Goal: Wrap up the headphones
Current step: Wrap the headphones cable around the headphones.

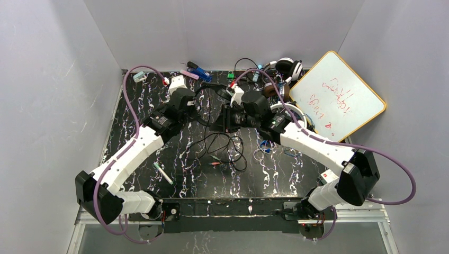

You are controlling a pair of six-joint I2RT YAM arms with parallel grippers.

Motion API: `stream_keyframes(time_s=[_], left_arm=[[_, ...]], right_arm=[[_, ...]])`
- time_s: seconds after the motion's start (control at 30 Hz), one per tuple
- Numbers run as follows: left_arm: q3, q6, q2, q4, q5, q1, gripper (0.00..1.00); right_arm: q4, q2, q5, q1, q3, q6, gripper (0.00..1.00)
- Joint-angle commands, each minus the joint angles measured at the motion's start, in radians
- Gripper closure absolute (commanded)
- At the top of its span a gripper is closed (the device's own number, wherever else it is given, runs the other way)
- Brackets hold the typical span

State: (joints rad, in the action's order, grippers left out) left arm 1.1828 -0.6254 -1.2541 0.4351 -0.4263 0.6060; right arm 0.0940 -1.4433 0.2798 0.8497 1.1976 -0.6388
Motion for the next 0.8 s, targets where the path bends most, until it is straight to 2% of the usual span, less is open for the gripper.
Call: stream_keyframes(time_s=[0.0,0.3,0.33,0.43,0.5,0.67,0.77], left_arm=[[0.064,-0.043,0.015,-0.012,-0.063,-0.002,1.0],[0.199,-0.01,-0.008,0.053,-0.065,-0.002,1.0],[0.22,-0.009,-0.014,0.066,-0.057,-0.002,1.0],[0.28,-0.009,-0.03,0.103,-0.033,-0.002,1.0],[0.314,-0.009,-0.038,0.122,-0.016,-0.002,1.0],[0.394,-0.002,-0.068,0.165,0.0,-0.002,1.0],[0.429,0.002,-0.088,0.185,0.017,-0.002,1.0]], right_arm=[[-0.079,0.092,0.015,0.008,-0.072,-0.008,0.66],[-0.404,0.331,0.035,0.007,-0.485,0.041,0.52],[-0.468,0.345,0.05,0.007,-0.535,0.052,0.48],[-0.629,0.36,0.041,0.01,-0.648,0.1,0.21],[-0.74,0.346,0.027,0.019,-0.699,0.155,0.13],[-1.317,0.21,0.032,0.045,-0.865,0.3,0.14],[-1.515,0.049,0.051,0.057,-0.852,0.323,0.15]])
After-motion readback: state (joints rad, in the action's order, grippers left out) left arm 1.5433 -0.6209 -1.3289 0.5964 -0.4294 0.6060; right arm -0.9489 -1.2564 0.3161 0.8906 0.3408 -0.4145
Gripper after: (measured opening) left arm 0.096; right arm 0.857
